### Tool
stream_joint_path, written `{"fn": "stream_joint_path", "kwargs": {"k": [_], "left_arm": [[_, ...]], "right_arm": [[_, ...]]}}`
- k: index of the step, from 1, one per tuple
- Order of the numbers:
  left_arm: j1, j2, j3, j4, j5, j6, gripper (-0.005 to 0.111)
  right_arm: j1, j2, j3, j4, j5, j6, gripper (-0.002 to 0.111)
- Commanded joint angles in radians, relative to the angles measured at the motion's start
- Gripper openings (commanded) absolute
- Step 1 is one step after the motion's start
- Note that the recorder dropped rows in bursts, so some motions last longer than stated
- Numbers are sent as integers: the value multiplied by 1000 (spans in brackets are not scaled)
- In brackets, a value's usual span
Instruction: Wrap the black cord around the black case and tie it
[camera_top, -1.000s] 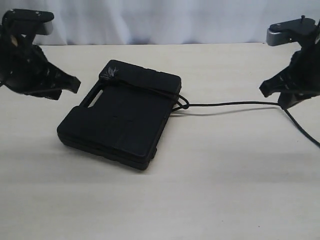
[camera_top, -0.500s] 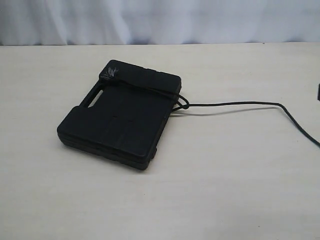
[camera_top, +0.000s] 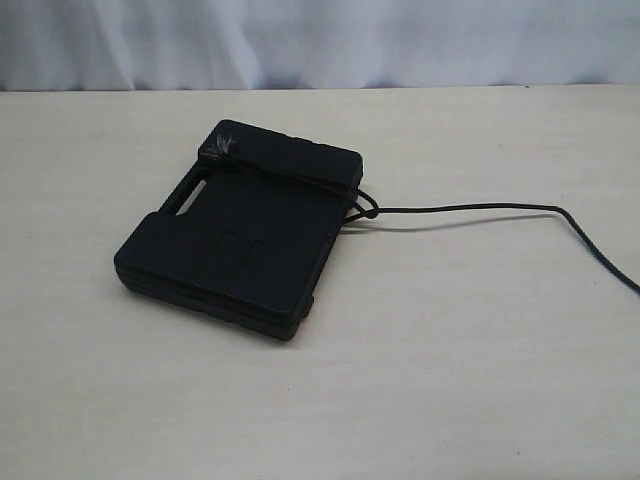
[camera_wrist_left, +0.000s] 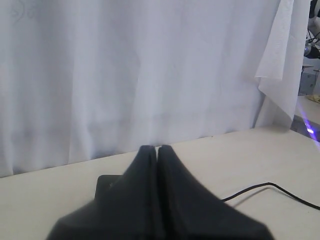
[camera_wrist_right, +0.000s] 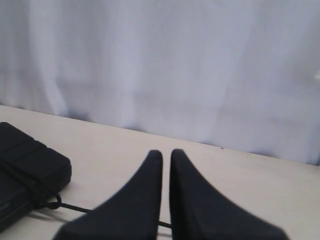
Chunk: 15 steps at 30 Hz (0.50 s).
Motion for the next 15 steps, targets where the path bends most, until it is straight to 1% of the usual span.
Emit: {"fn": "stream_joint_path", "kwargs": {"k": [1, 4, 6, 10, 14, 15], "left_arm": [[-8, -5, 5, 2, 4, -4, 0], [-8, -5, 5, 2, 4, -4, 0], [-8, -5, 5, 2, 4, -4, 0], [-8, -5, 5, 2, 4, -4, 0], [-8, -5, 5, 2, 4, -4, 0], [-8, -5, 5, 2, 4, -4, 0]], "right_arm": [[3, -26, 4, 1, -3, 1, 5], [1, -47, 4, 1, -3, 1, 5], [1, -97, 35, 1, -30, 1, 5], [1, -246, 154, 1, -40, 1, 5], [1, -414, 316, 1, -40, 1, 5], [1, -447, 328, 1, -40, 10, 5]]}}
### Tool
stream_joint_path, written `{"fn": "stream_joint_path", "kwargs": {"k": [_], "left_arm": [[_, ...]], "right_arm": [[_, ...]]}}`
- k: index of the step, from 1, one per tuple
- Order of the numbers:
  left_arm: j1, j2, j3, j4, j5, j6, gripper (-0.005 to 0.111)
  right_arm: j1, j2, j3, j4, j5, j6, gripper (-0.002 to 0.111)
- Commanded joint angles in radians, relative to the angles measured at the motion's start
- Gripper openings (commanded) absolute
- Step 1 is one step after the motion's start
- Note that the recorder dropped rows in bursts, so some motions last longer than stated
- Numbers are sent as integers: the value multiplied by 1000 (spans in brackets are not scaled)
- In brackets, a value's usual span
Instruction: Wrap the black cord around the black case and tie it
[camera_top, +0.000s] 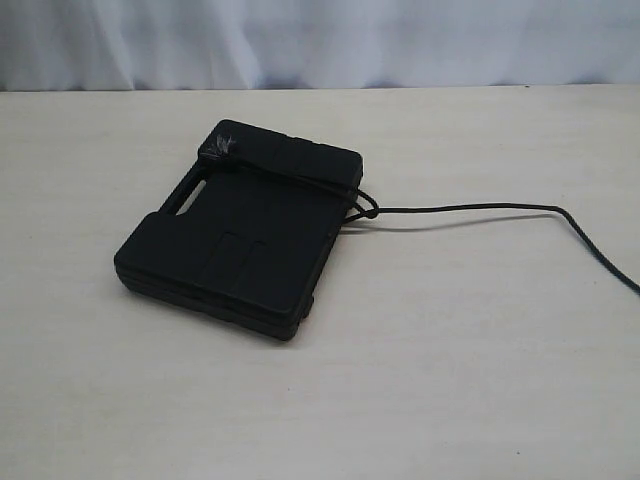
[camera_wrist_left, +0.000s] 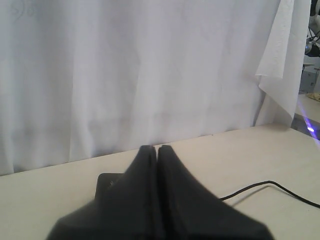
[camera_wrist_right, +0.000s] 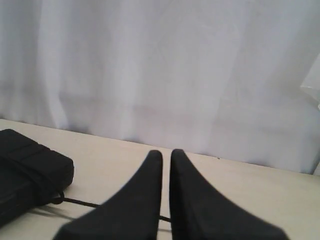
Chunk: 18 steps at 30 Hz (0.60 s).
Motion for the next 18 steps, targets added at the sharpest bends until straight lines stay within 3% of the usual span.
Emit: {"fn": "stream_joint_path", "kwargs": {"k": [1, 5, 18], "left_arm": [[-8, -5, 5, 2, -4, -4, 0], [-8, -5, 5, 2, -4, -4, 0], [-8, -5, 5, 2, -4, -4, 0]], "right_arm": [[1, -121, 67, 1, 59, 9, 5], [-9, -171, 67, -3, 238, 30, 5], [-126, -171, 67, -1, 374, 30, 5]]}}
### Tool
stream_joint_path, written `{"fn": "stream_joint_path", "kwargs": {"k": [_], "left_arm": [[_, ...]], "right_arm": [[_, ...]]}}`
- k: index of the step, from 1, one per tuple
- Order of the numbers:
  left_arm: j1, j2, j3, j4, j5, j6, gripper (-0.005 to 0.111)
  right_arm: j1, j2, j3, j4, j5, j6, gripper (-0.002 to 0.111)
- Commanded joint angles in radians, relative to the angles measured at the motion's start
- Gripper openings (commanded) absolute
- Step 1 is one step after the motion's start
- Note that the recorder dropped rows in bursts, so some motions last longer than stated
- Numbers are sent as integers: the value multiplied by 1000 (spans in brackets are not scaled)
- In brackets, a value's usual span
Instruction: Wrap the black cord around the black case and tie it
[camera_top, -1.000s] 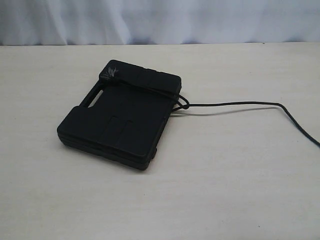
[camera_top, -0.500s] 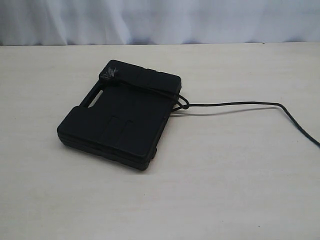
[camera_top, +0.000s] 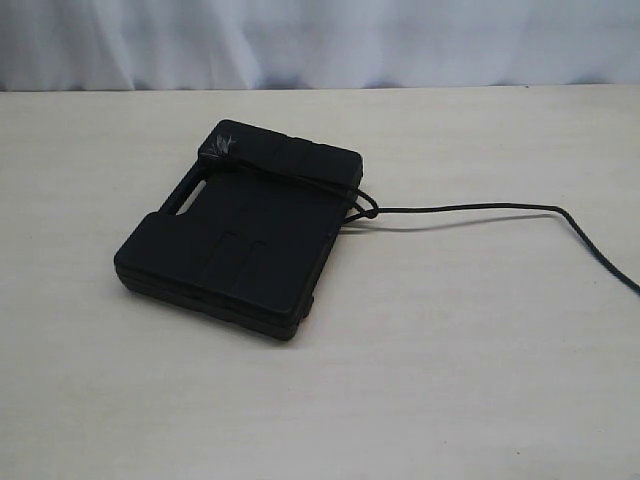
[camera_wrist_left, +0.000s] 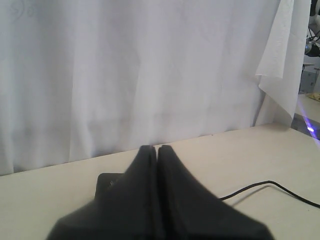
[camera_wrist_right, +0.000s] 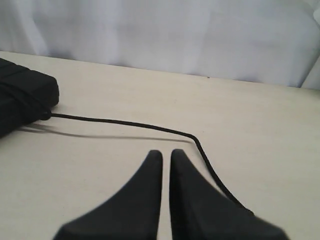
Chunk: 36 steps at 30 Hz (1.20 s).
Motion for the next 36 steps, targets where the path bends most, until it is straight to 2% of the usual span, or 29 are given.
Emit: {"fn": "stream_joint_path", "kwargs": {"k": [1, 27, 30, 32, 36], "left_arm": [[-8, -5, 5, 2, -4, -4, 0], [-8, -5, 5, 2, -4, -4, 0], [-6, -4, 5, 39, -2, -2, 0], [17, -19, 18, 94, 3, 26, 0], [136, -96, 151, 152, -41, 26, 0]], "right_arm": [[-34, -6, 2, -1, 28, 6, 5], [-32, -6, 2, -3, 46, 8, 5], [-32, -6, 2, -3, 46, 8, 5], [-32, -6, 2, -3, 46, 8, 5], [-32, -6, 2, -3, 46, 8, 5]]}}
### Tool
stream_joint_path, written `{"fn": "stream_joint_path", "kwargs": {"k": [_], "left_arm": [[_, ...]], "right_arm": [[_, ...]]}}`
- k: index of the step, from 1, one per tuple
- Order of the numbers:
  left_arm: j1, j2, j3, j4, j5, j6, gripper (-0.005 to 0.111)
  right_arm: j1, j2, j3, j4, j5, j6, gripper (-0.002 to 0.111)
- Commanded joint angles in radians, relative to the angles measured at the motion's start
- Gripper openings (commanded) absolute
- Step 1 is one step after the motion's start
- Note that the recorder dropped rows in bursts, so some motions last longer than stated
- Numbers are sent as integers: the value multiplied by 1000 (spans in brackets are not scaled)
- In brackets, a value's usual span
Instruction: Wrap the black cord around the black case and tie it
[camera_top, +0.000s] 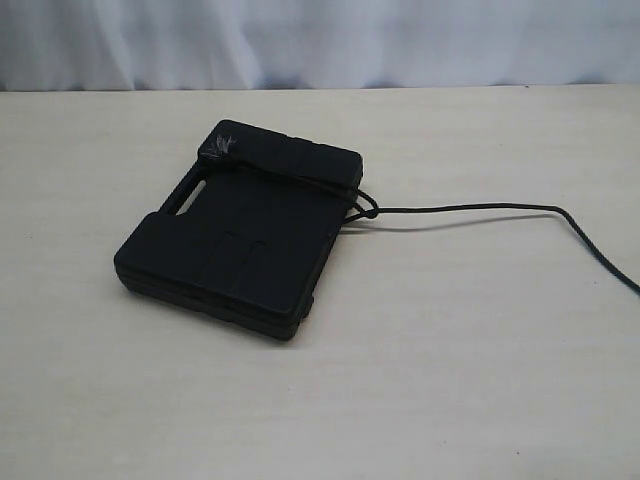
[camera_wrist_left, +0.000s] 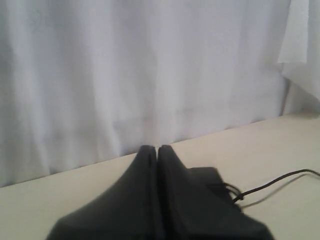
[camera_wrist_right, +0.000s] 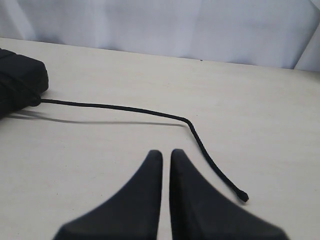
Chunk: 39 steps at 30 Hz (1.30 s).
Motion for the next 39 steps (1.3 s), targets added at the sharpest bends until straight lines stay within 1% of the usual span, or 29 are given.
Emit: {"fn": "stream_joint_path", "kwargs": {"k": [1, 4, 6, 8, 9, 15, 39], "left_arm": [[129, -96, 156, 80, -64, 7, 0], [214, -184, 269, 127, -99, 7, 0], [247, -241, 329, 124, -99, 7, 0], [268, -244, 347, 122, -100, 7, 0], [278, -244, 347, 118, -17, 1, 0], [333, -244, 347, 113, 123, -1, 0], [335, -244, 347, 121, 130, -1, 0]], "right_arm": [[-2, -6, 2, -3, 3, 4, 5], [-2, -6, 2, -3, 3, 4, 5], [-2, -6, 2, -3, 3, 4, 5], [-2, -6, 2, -3, 3, 4, 5], [-2, -6, 2, -3, 3, 4, 5], [-2, -6, 2, -3, 3, 4, 5], [-2, -6, 2, -3, 3, -1, 5]]}}
